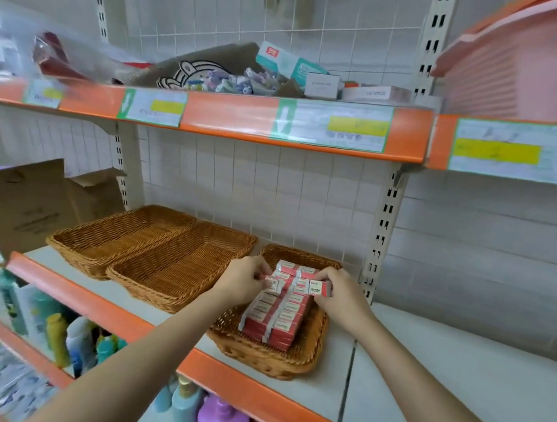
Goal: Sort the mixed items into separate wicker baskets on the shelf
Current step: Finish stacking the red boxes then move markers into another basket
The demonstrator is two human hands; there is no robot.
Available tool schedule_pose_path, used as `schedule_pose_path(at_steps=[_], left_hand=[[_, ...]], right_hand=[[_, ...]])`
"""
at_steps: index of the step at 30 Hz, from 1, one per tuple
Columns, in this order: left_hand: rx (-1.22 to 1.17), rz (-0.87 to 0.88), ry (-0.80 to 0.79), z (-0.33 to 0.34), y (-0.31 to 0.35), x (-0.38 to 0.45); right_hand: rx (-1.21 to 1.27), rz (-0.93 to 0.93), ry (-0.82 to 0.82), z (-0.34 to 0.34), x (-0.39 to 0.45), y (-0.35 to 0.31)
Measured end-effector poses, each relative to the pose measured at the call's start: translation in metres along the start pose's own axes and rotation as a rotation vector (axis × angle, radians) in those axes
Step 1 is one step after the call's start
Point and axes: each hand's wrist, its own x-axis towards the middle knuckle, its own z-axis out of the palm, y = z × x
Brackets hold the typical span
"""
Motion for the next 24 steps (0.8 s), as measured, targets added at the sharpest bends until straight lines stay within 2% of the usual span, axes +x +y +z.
schedule_pose_path(at_steps=[6,12,16,24], left_hand=[[0.033,0.094,-0.083,0.007,-0.024,0.044],[0.123,0.277,-0.127,0.016,-0.039,0.079],[0.191,0.403,-0.11,0.025,-0.045,0.078],[0.126,0.539,-0.144,0.028,-0.055,0.072]], right_hand=[[-0.062,0.043,0.038,0.026,0.021,-0.005],[-0.24,0.104,0.017,0.04,0.028,-0.009],[-0.346,0.139,0.041,0.047,0.025,-0.01],[-0.367,0.156,0.145,0.052,0.022,-0.006]])
